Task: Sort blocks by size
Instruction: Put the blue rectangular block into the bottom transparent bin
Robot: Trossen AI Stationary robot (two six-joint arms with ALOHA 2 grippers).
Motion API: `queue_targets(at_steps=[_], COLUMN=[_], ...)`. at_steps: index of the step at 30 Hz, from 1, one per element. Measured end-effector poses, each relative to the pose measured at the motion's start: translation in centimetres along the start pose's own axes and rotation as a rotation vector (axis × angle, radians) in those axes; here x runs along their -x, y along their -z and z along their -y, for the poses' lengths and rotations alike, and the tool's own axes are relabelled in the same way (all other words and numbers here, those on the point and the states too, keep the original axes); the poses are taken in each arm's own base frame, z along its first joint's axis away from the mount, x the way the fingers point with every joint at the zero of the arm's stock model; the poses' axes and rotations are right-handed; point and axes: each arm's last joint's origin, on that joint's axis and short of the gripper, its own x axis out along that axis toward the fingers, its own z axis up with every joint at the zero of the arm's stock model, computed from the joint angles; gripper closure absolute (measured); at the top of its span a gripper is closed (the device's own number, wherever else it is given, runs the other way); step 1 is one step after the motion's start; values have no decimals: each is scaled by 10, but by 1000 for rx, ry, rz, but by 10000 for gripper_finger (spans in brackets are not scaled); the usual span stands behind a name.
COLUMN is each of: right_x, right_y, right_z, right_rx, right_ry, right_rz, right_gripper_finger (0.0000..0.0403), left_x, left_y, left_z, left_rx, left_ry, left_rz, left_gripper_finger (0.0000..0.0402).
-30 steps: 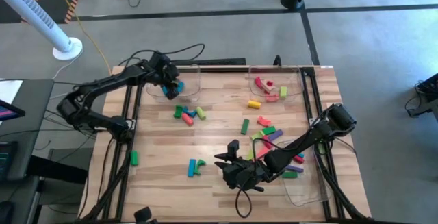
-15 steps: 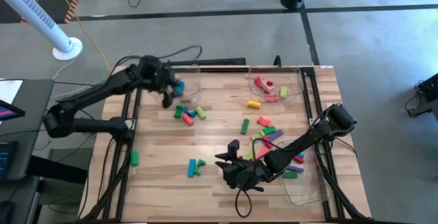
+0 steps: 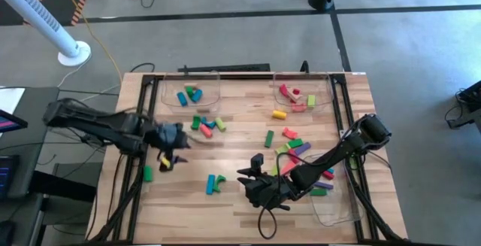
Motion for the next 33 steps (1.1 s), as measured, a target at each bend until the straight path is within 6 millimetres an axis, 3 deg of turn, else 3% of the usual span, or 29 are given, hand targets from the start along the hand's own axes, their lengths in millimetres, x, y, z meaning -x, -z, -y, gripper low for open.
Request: queue_targets(at_steps=[14, 24, 33], right_x=[0, 12, 32], right_y=[2, -2, -5], right_z=[-1, -14, -32], right_rx=[-8, -25, -68], right_ry=[-8, -62, -113], right_rz=[-13, 18, 44], right_gripper_finger=[239, 239, 239], left_x=[-70, -116, -140], left_y=[43, 44, 37], left_z=[61, 93, 124], left_rx=[146, 241, 287], left_ry=[-20, -26, -176], left_rz=[8, 103, 102], left_gripper_finger=[155, 155, 155])
